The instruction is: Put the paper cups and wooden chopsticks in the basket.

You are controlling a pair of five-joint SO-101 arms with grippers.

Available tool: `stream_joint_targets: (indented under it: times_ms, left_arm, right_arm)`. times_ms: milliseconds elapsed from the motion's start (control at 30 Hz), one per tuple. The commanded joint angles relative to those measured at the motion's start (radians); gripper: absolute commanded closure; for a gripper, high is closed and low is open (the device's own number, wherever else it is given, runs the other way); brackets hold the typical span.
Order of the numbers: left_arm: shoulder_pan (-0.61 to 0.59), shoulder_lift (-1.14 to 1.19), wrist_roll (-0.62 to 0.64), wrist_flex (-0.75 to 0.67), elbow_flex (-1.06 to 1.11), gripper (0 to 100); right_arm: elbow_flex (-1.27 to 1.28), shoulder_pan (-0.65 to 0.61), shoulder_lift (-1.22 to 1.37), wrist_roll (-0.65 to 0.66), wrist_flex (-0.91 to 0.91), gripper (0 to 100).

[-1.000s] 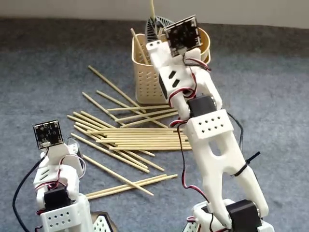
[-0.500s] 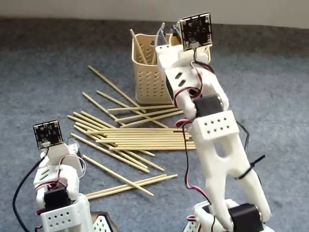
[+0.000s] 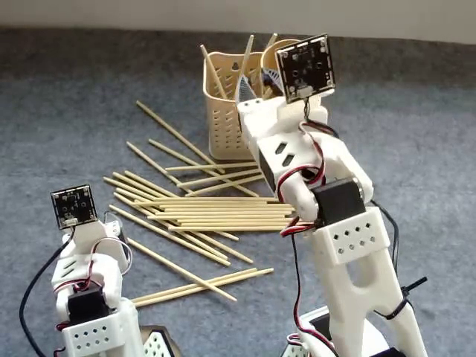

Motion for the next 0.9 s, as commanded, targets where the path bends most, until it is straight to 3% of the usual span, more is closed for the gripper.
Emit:
stream_joint_targets:
  times_ms: [0, 400, 867]
  left_arm:
    - [-0.013, 0.001, -0.008, -0.002, 0.021, 91]
    - [-0.015, 0.001, -0.008, -0.002, 0.021, 91]
    - [-0.113, 0.001, -0.003, -0.009, 0.018, 91]
  right_arm:
    - [-0.047, -0.019, -0.041, -0.005, 0.03, 91.7]
    - [-0.038, -0.265, -0.031, -0.003, 0.424, 92.7]
    - [0.03, -0.483, 0.255, -0.003, 0.452, 92.6]
